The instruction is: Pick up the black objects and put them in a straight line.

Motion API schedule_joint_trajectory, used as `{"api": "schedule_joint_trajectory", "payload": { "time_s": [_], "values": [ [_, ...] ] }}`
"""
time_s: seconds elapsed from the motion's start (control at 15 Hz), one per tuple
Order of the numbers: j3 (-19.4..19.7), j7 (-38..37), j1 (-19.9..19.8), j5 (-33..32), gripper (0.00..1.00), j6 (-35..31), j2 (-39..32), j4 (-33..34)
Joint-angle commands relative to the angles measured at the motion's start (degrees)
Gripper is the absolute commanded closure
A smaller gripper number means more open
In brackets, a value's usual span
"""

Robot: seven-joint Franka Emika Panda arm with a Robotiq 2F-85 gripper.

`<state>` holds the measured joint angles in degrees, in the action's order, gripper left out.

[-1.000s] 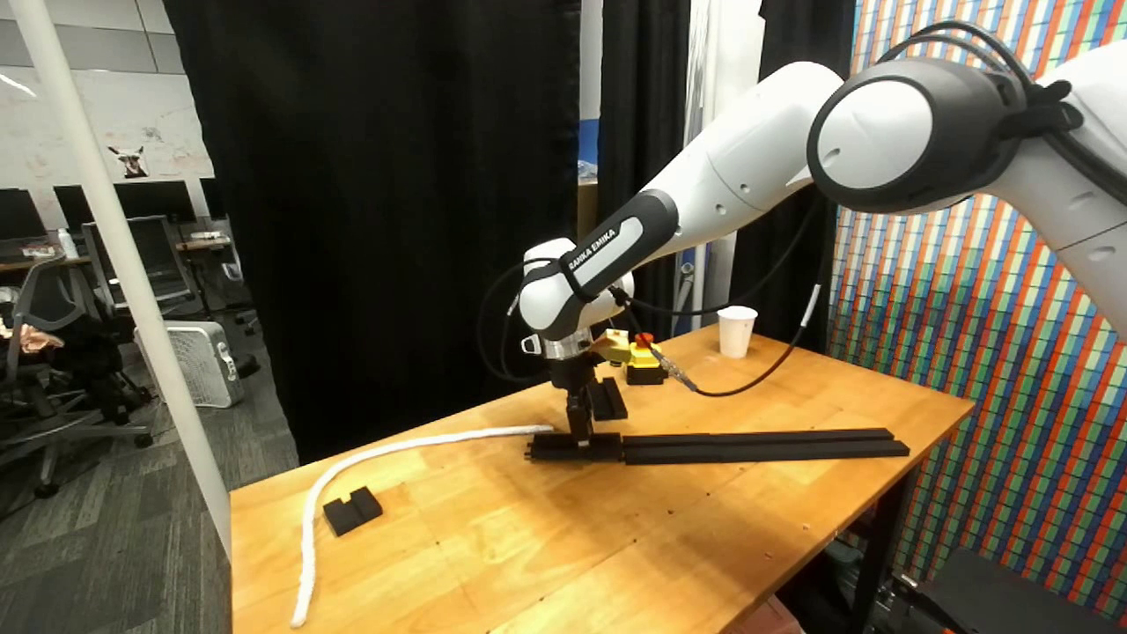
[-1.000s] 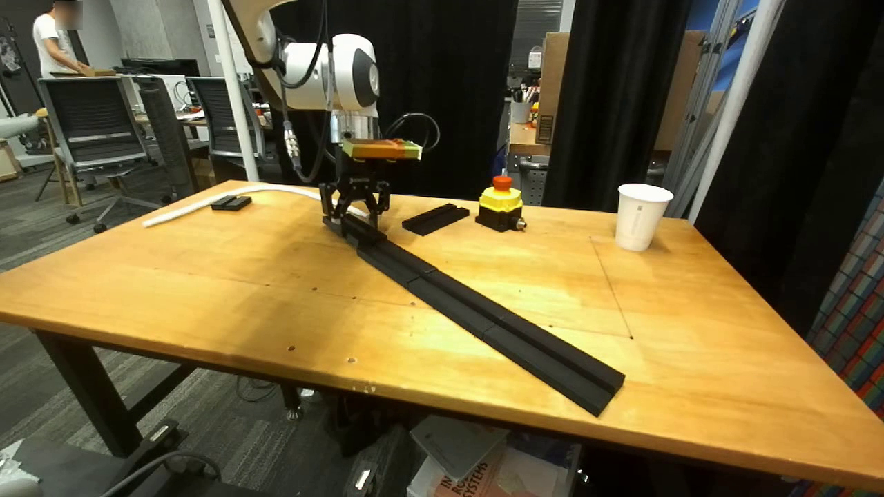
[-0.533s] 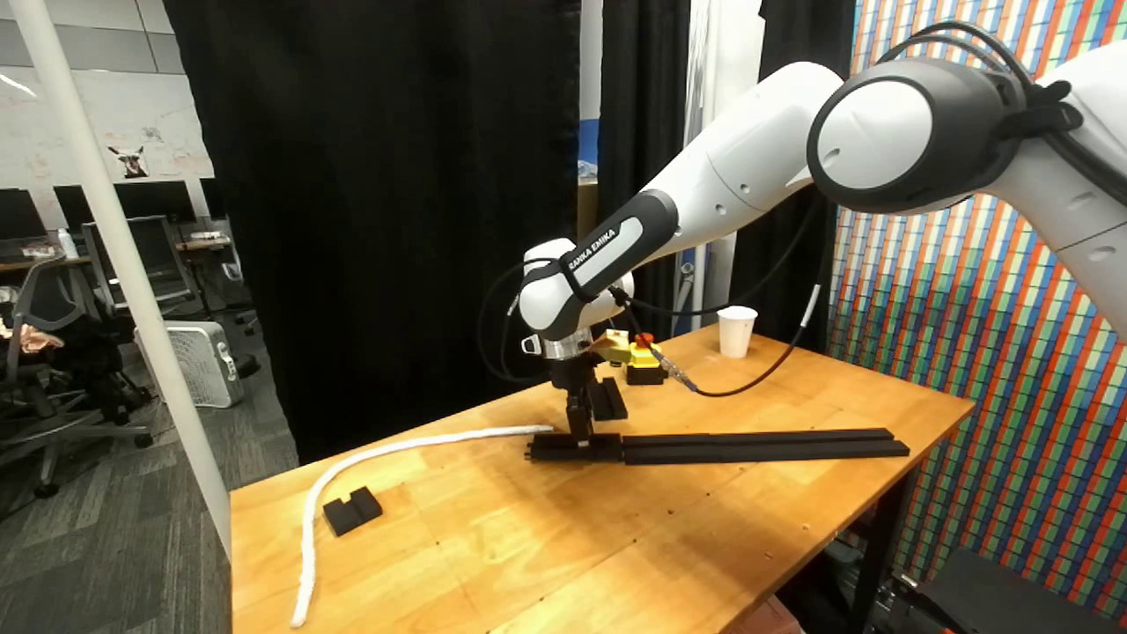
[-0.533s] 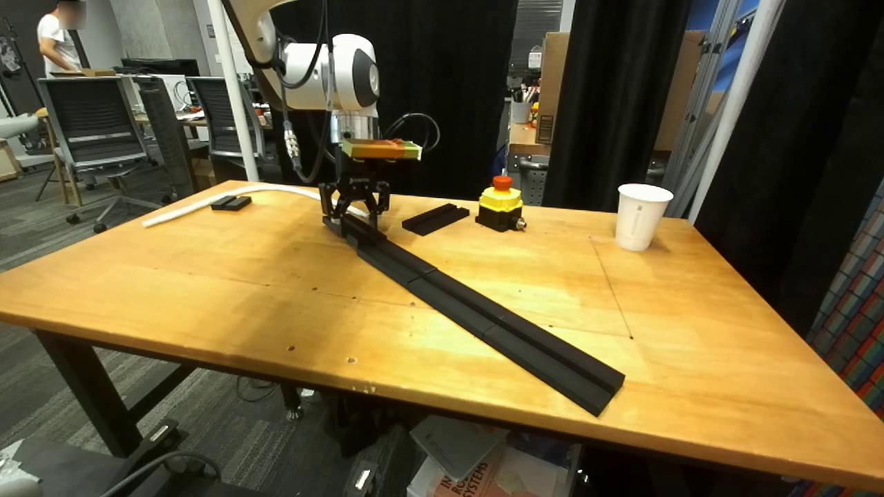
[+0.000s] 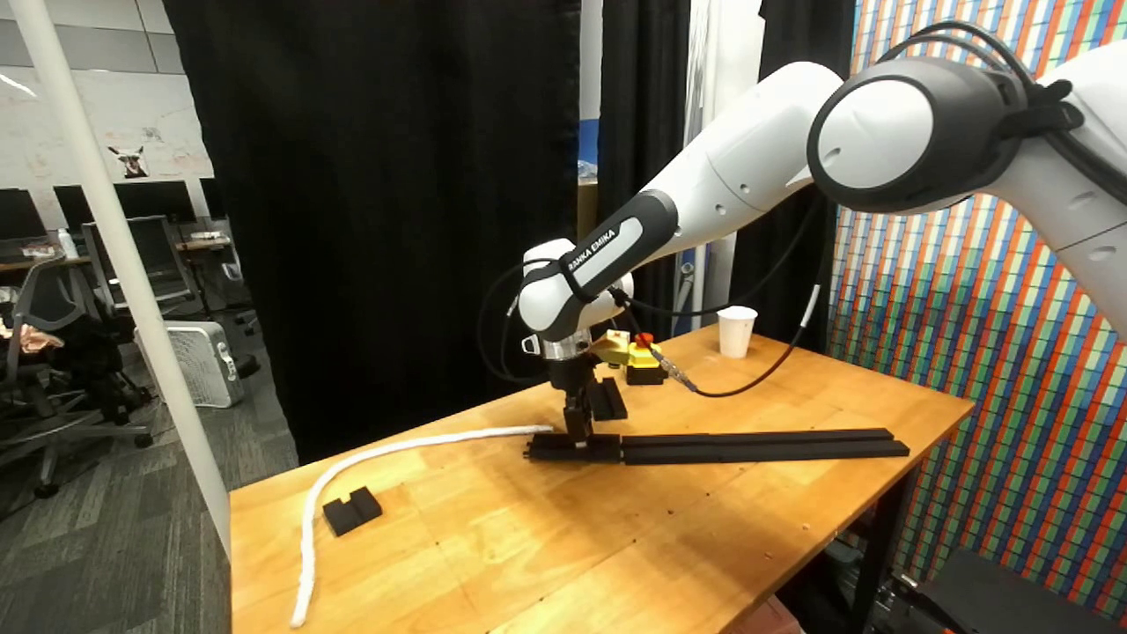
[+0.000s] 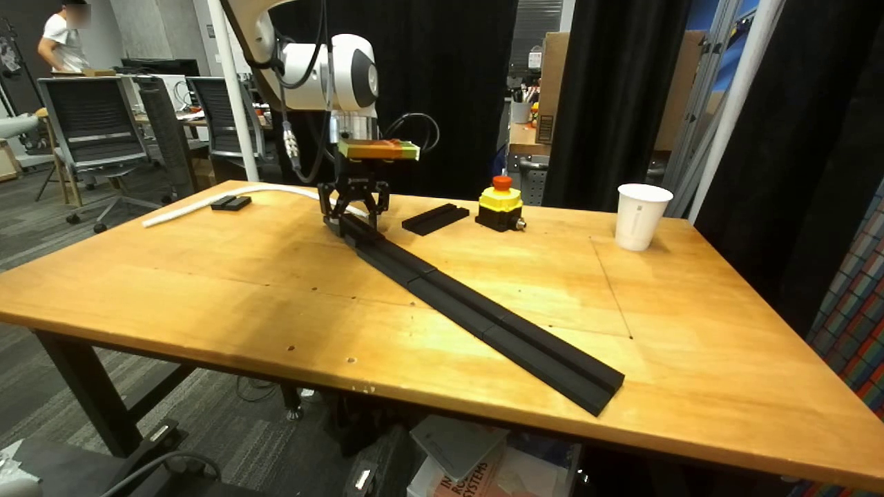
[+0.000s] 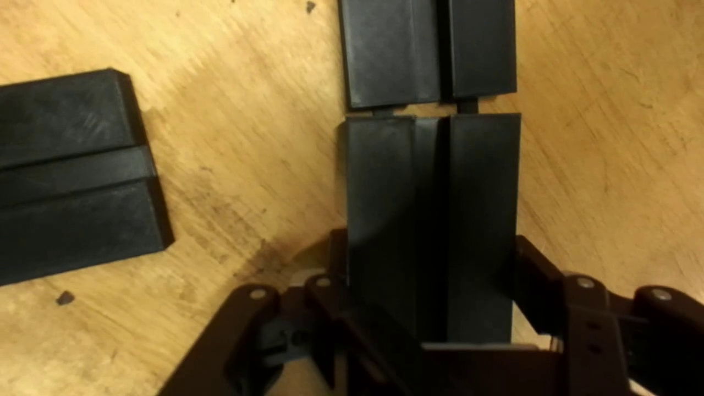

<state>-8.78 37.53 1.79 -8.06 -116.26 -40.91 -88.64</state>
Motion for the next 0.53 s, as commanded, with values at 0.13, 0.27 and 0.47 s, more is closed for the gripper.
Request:
{"api": "schedule_joint_trajectory", "payload": {
  "time_s": [0.13, 0.27, 0.47],
  "values": [
    [-0.5, 0.68, -0.16, 0.09, 0.54, -2.4, 1.79, -3.37],
    [-0.68, 1.77, -0.33, -0.09, 0.54, -3.05, 2.51, -4.41],
    [-0.78, 3.43, -0.31, -0.5, 0.54, -4.57, 3.71, -6.52]
  ]
}}
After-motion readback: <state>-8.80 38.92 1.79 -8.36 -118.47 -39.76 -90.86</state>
